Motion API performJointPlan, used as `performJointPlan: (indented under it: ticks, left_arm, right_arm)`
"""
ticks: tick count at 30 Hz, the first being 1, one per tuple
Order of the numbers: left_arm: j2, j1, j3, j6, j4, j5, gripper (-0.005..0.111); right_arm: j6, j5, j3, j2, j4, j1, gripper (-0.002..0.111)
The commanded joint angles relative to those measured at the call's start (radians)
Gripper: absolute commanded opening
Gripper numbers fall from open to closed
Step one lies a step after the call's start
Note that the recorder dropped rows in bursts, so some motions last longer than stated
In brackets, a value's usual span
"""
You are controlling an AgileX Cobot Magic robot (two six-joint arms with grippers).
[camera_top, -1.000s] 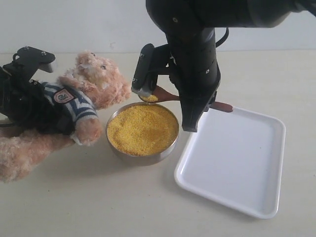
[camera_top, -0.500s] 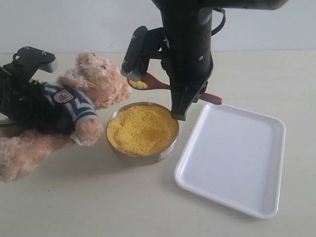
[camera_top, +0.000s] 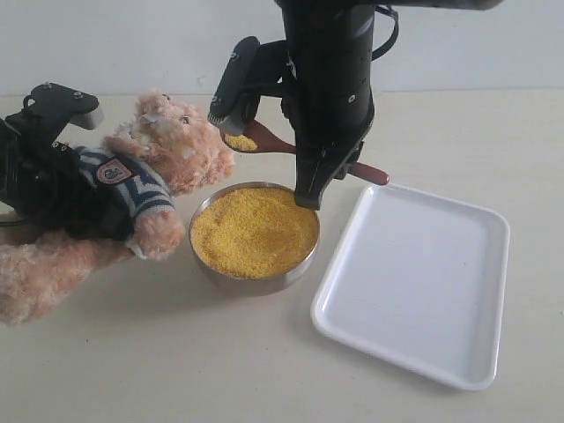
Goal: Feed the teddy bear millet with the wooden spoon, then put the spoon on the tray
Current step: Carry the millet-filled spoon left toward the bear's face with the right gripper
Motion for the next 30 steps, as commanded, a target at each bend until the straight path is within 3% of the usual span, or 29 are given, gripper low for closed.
performJointPlan:
  ticks: [1,9,30]
  left_arm:
    - [-0.006,-0.007,-0.007,0.002,-0.012,0.003,0.004]
    - [-0.004,-0.007,-0.007,0.010,-0.035,0.001,0.004]
    - [-0.004,-0.016,-0.007,0.014,-0.030,-0.048,0.004]
  right_arm:
    - [0.016,0.004,-0.027,0.018,0.002,-0.003,0.000]
    - [0.023,0.004,-0.106,0.027,0.034,-0.003,0.000]
    - [0.037,0.004,-0.109,0.027,0.046,-0.003,0.000]
